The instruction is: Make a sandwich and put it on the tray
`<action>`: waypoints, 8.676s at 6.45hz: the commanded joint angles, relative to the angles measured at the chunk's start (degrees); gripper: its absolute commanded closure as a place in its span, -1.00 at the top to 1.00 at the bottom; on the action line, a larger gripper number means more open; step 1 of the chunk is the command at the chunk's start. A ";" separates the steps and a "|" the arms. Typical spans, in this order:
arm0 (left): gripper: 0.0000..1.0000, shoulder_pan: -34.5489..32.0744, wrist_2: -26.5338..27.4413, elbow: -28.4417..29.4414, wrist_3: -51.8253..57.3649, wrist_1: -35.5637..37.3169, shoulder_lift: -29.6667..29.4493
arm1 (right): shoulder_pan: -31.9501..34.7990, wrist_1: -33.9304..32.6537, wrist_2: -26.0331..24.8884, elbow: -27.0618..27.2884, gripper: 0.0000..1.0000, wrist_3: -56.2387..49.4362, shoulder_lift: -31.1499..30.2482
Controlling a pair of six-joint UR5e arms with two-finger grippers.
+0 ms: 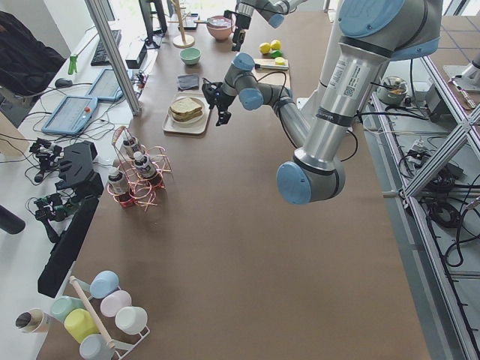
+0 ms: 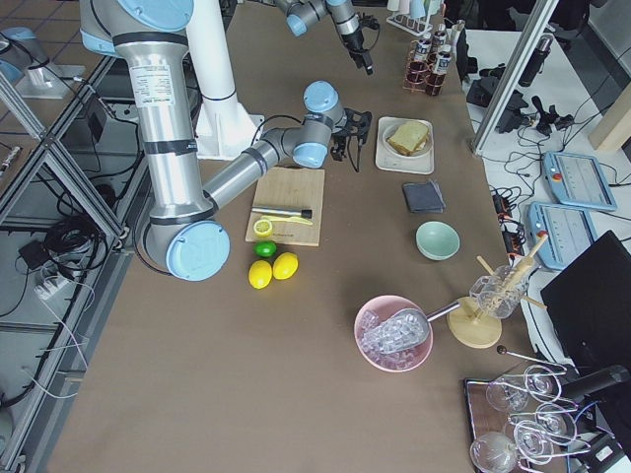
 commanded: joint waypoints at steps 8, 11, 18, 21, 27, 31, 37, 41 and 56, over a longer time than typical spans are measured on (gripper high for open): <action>0.95 -32.61 -27.67 -7.68 46.54 -0.20 21.07 | 40.11 -0.76 29.64 -10.65 0.99 -53.67 -20.66; 0.95 -37.48 -32.44 -7.15 53.13 -2.55 26.62 | 45.73 -15.95 27.81 -13.83 0.99 -79.71 -23.67; 0.95 -39.40 -38.60 1.03 68.53 -19.98 41.90 | 50.24 -58.67 11.79 1.56 0.99 -97.94 -16.92; 0.95 -42.84 -32.31 0.86 76.99 -13.44 41.95 | 50.15 -58.33 12.68 0.85 1.00 -98.29 -16.90; 0.95 -54.62 -35.85 6.21 100.51 23.55 20.73 | 49.19 -57.37 12.76 -5.02 1.00 -96.20 -12.43; 0.96 -54.45 -39.12 5.69 88.64 7.45 28.39 | 48.48 -51.30 14.69 -7.50 1.00 -92.93 -12.95; 0.96 -54.45 -39.12 5.60 88.73 7.45 28.83 | 48.48 -44.53 14.88 -8.55 1.00 -92.84 -18.48; 0.96 -54.45 -39.12 5.51 88.64 7.45 28.84 | 48.48 -44.44 14.88 -8.55 1.00 -92.84 -18.40; 0.96 -54.62 -39.21 5.16 88.29 6.22 29.36 | 48.48 -44.36 15.05 -8.46 1.00 -93.02 -17.87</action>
